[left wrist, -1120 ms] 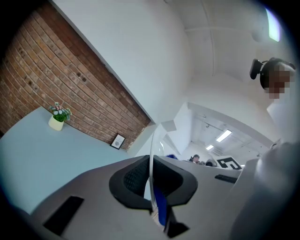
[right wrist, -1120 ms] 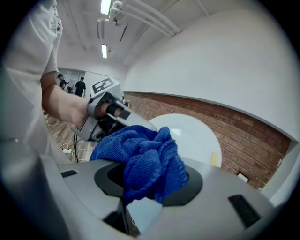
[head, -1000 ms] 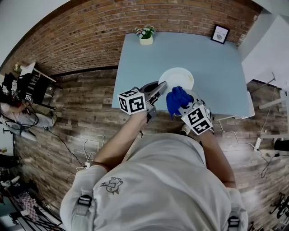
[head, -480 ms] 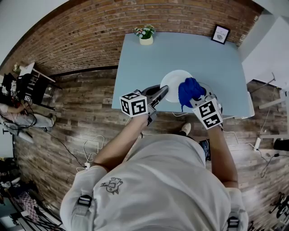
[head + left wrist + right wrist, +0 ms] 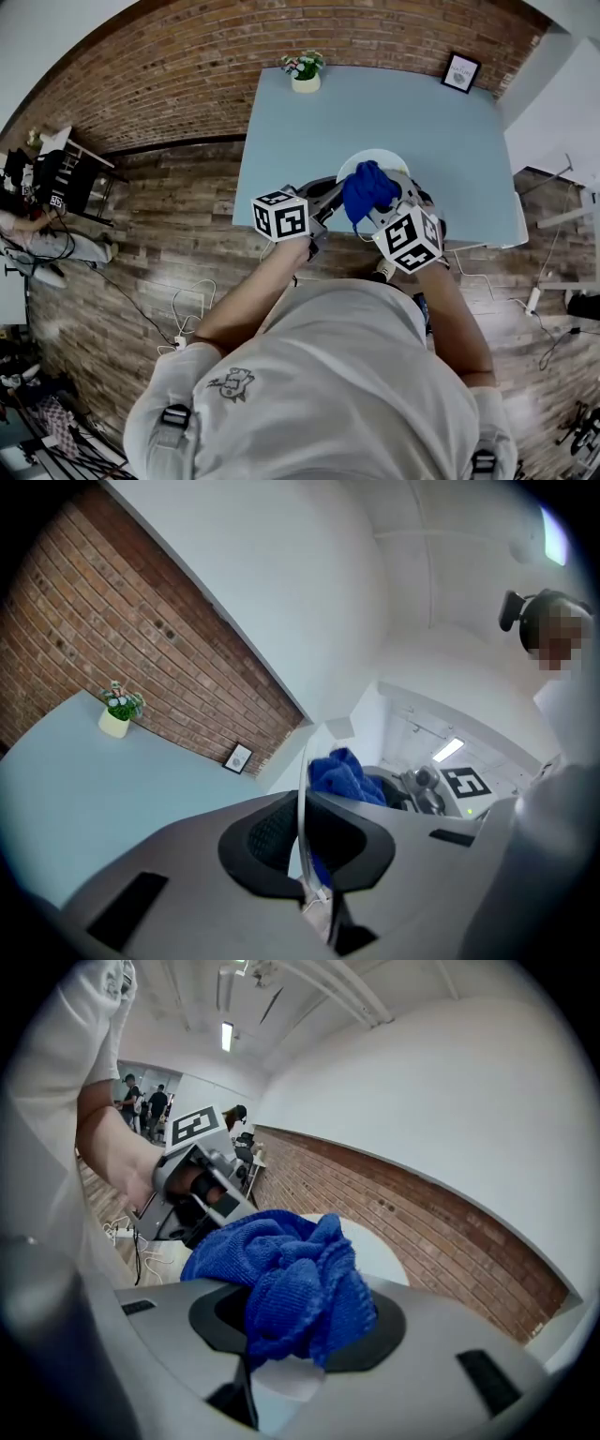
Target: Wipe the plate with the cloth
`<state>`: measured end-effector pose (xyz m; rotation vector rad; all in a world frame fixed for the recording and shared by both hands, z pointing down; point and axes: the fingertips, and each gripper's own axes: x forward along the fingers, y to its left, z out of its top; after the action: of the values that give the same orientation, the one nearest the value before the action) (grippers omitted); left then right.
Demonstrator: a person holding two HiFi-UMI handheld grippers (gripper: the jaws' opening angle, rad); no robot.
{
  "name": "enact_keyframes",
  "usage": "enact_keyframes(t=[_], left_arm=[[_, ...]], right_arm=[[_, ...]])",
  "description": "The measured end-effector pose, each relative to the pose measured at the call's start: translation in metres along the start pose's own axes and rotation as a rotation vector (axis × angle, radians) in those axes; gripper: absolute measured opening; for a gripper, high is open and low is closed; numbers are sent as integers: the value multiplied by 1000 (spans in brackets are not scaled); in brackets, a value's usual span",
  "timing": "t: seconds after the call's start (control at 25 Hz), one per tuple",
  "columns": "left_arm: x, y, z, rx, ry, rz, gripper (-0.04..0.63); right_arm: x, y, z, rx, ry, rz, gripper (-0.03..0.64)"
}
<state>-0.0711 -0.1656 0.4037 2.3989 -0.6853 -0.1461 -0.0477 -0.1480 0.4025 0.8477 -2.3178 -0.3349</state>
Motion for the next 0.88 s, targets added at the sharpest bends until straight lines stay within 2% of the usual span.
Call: enact_keyframes(t=[0.24, 0.48, 0.68, 0.88], left_arm=[[-18, 18, 22, 3, -48, 41, 21], [-25, 27, 14, -1, -28, 59, 23], [-12, 15, -8, -7, 31, 18, 23], [1, 5, -15, -5, 65, -10, 23]], right_arm=[[7, 25, -32, 70, 53, 62, 164], [-3, -12, -62, 149, 113, -24, 164], [-9, -42, -44, 116, 91, -91, 164], [0, -34, -8, 45, 42, -59, 164]])
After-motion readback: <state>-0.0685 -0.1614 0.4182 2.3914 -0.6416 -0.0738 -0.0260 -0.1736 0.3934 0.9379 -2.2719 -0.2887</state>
